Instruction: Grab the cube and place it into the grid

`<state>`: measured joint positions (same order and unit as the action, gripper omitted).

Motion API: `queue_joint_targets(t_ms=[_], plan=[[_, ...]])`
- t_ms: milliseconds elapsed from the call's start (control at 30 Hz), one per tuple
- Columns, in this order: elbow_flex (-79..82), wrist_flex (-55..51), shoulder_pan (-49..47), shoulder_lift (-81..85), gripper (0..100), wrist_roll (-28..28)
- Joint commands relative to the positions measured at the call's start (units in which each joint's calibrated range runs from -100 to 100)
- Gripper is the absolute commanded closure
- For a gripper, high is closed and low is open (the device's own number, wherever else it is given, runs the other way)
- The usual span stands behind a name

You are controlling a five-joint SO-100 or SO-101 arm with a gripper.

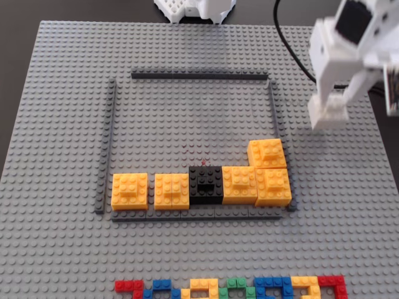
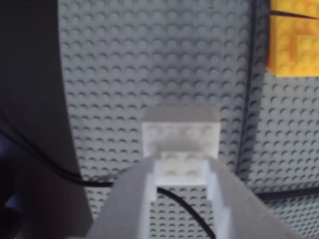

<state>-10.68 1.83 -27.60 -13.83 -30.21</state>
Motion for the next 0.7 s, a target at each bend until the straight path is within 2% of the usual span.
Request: queue_joint_targets(t_ms=[0, 333, 667], plan=[[-6.76, -2.81, 0.45, 11.25, 95, -0.63], [-3.77, -5.69, 6.42, 22.85, 96, -4.88], [12.63, -2.22, 17.69, 32.83, 96, -11.82]])
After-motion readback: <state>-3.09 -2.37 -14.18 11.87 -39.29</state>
